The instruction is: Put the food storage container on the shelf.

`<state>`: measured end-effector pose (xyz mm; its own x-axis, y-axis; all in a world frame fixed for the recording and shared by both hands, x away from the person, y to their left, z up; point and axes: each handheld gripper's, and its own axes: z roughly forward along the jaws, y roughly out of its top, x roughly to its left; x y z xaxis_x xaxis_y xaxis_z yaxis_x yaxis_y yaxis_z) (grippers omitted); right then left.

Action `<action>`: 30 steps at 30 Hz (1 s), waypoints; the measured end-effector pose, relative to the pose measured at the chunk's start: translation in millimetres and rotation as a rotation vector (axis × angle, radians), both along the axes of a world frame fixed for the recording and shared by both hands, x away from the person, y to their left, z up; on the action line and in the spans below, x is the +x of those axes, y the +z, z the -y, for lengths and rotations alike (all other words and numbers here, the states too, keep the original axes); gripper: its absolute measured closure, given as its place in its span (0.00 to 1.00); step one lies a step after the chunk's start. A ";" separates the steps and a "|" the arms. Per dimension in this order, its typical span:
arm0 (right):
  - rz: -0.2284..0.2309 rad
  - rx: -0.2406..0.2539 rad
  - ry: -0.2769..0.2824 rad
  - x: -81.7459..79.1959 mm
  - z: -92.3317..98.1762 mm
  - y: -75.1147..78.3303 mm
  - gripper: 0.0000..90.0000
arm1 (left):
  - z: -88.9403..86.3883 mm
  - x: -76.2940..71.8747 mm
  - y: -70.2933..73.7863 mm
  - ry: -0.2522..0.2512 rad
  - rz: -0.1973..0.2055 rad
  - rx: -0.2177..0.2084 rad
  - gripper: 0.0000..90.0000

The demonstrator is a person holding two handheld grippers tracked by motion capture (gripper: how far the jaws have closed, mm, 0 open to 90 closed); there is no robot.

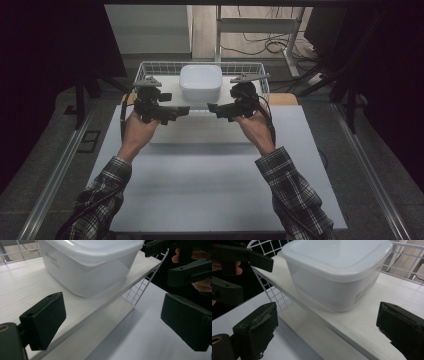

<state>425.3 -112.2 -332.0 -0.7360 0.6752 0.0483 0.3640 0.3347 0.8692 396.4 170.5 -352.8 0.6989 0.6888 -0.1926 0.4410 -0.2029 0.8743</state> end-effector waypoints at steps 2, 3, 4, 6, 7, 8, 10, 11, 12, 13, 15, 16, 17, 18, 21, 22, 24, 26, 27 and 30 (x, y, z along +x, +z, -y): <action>0.007 -0.017 0.006 -4.1 0.8 -1.9 0.04 | 0.5 -2.4 -0.9 -0.001 0.003 0.005 0.06; 0.007 -0.017 0.006 -4.1 0.8 -1.9 0.04 | 0.9 -4.4 -1.7 -0.004 0.007 0.010 0.06; 0.009 -0.020 0.009 -6.0 1.1 -2.7 0.04 | 1.5 -6.6 -2.6 -0.003 0.011 0.014 0.06; 0.012 -0.030 0.013 -9.7 2.3 -4.3 0.04 | 2.3 -10.9 -4.6 -0.006 0.017 0.019 0.06; 0.015 -0.033 0.014 -11.7 2.6 -5.1 0.04 | 2.7 -12.7 -5.8 -0.008 0.019 0.021 0.06; 0.021 -0.041 0.018 -15.9 3.5 -6.6 0.04 | 3.3 -16.2 -8.3 -0.013 0.020 0.022 0.06; 0.023 -0.042 0.019 -17.9 3.8 -7.6 0.04 | 4.0 -18.0 -9.9 -0.013 0.021 0.021 0.06; 0.024 -0.042 0.023 -21.8 4.4 -9.8 0.04 | 4.8 -19.8 -11.6 -0.015 0.021 0.024 0.06; 0.024 -0.042 0.023 -21.8 4.4 -9.8 0.04 | 5.7 -21.6 -13.4 -0.016 0.022 0.026 0.06; 0.027 -0.044 0.032 -25.5 5.2 -12.0 0.04 | 6.6 -23.5 -15.2 -0.019 0.023 0.030 0.06; 0.027 -0.044 0.036 -29.4 5.8 -14.4 0.04 | 10.1 -28.6 -20.8 -0.022 0.025 0.042 0.06; 0.029 -0.044 0.036 -30.7 6.0 -15.7 0.04 | 11.3 -30.7 -23.6 -0.026 0.025 0.052 0.06; 0.029 -0.044 0.036 -30.7 6.0 -15.7 0.04 | 11.3 -30.7 -23.6 -0.026 0.025 0.052 0.06; 0.032 -0.045 0.040 -33.0 6.7 -17.8 0.04 | 12.3 -32.5 -26.1 -0.027 0.025 0.056 0.06; 0.032 -0.047 0.046 -38.7 7.8 -23.9 0.03 | 14.1 -36.6 -34.3 -0.031 0.021 0.067 0.06; 0.033 -0.050 0.047 -40.6 8.1 -26.1 0.03 | 14.4 -37.6 -36.8 -0.031 0.018 0.071 0.06; 0.035 -0.063 0.050 -45.7 8.7 -32.7 0.02 | 15.1 -40.0 -41.0 -0.030 0.018 0.080 0.05; 0.035 -0.067 0.054 -47.1 8.9 -35.0 0.02 | 15.6 -42.6 -45.1 -0.029 0.015 0.078 0.05; 0.033 -0.070 0.056 -49.0 9.3 -37.7 0.01 | 15.5 -43.8 -46.8 -0.031 0.013 0.077 0.05; 0.029 -0.070 0.057 -52.7 11.4 -43.3 0.01 | 16.4 -46.9 -51.4 -0.035 0.008 0.079 0.05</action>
<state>372.5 -123.6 -375.3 -0.7737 0.6333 -0.0190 0.3179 0.4141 0.8529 349.5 154.2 -404.2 0.7239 0.6770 -0.1329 0.4253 -0.2862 0.8586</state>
